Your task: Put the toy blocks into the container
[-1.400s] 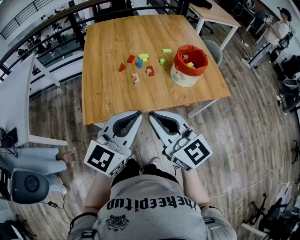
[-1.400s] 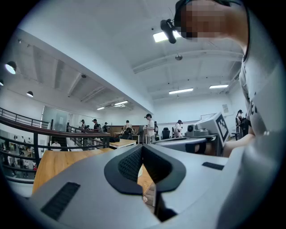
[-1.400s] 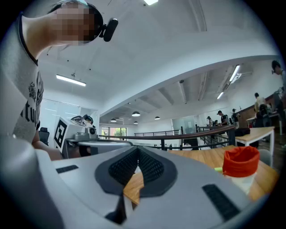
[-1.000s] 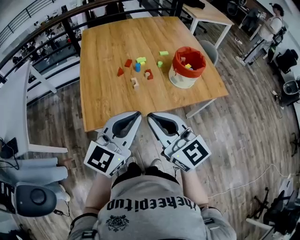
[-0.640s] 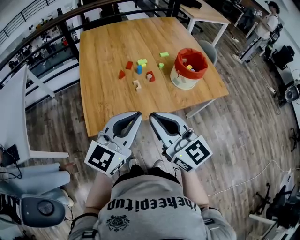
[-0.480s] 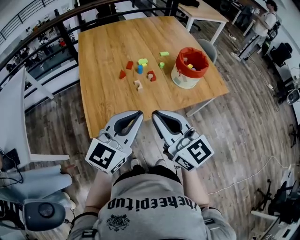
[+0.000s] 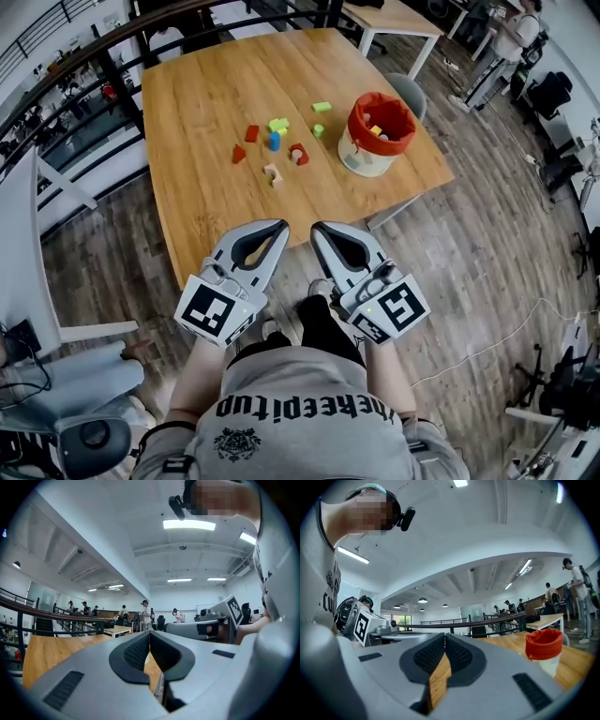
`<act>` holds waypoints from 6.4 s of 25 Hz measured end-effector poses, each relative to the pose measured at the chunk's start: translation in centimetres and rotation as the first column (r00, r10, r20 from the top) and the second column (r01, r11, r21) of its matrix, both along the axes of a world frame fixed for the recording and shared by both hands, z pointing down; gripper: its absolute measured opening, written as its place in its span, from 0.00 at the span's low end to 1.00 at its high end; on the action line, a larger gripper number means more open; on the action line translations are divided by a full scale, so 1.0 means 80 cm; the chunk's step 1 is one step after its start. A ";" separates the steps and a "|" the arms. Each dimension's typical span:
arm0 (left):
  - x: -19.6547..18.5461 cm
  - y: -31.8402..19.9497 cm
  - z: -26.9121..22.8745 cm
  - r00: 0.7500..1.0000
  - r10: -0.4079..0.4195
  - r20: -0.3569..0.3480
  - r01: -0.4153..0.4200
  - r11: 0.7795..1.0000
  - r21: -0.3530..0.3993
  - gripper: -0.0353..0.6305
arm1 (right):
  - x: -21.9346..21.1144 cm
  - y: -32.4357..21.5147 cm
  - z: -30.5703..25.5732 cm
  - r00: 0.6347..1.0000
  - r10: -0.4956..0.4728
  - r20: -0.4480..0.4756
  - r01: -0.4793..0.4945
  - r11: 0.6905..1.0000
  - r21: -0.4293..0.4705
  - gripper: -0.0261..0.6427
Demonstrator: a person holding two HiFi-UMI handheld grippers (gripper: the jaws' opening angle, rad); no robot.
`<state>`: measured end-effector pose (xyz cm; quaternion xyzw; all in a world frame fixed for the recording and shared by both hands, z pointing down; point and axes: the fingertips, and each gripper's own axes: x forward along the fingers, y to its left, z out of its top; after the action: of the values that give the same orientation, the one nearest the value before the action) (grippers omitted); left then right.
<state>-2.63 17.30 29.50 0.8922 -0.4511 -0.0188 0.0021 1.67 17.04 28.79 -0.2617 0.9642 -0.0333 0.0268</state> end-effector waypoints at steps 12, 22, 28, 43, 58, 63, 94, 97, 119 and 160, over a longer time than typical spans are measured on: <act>-0.006 -0.095 -0.005 0.992 -0.126 -0.007 0.126 0.992 0.004 0.07 | -0.006 -0.110 0.001 0.992 -0.123 -0.013 0.123 0.992 -0.005 0.06; -0.005 -0.162 -0.003 0.960 -0.280 -0.007 0.280 0.960 0.002 0.07 | -0.014 -0.190 0.005 0.958 -0.287 -0.021 0.286 0.958 -0.006 0.06; 0.003 -0.187 -0.009 0.933 -0.360 -0.001 0.360 0.933 0.016 0.07 | -0.009 -0.222 0.003 0.933 -0.359 -0.015 0.359 0.933 0.000 0.06; -0.038 -0.215 -0.010 0.931 -0.365 0.028 0.365 0.931 0.009 0.07 | -0.048 -0.260 0.014 0.940 -0.341 -0.007 0.341 0.940 -0.035 0.08; -0.117 -0.236 0.003 0.985 -0.170 0.033 0.171 0.985 -0.026 0.07 | -0.118 -0.278 0.070 0.985 -0.138 -0.107 0.123 0.983 -0.136 0.14; -0.126 -0.240 0.015 0.995 -0.099 0.016 0.100 0.993 -0.064 0.07 | -0.127 -0.283 0.101 0.986 -0.070 -0.154 0.042 0.982 -0.182 0.16; -0.148 -0.266 0.116 0.993 0.117 -0.004 -0.115 0.966 -0.233 0.07 | -0.138 -0.289 0.333 0.896 0.012 -0.443 -0.237 0.859 -0.454 0.21; -0.153 -0.267 0.121 0.994 0.109 -0.006 -0.107 0.966 -0.237 0.07 | -0.137 -0.288 0.344 0.884 0.009 -0.467 -0.250 0.853 -0.457 0.22; -0.124 -0.254 0.110 0.993 0.118 -0.024 -0.120 0.968 -0.219 0.07 | -0.111 -0.289 0.281 0.920 0.109 -0.376 -0.275 0.864 -0.423 0.13; 0.170 -0.281 0.043 0.920 0.392 -0.013 -0.391 0.915 -0.095 0.07 | 0.181 -0.343 0.072 0.877 0.450 -0.170 -0.473 0.872 -0.129 0.13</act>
<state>10.95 -5.15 32.98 0.9634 -0.2639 0.0063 0.0472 16.19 -10.43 34.52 -0.4875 0.8670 -0.0885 -0.0530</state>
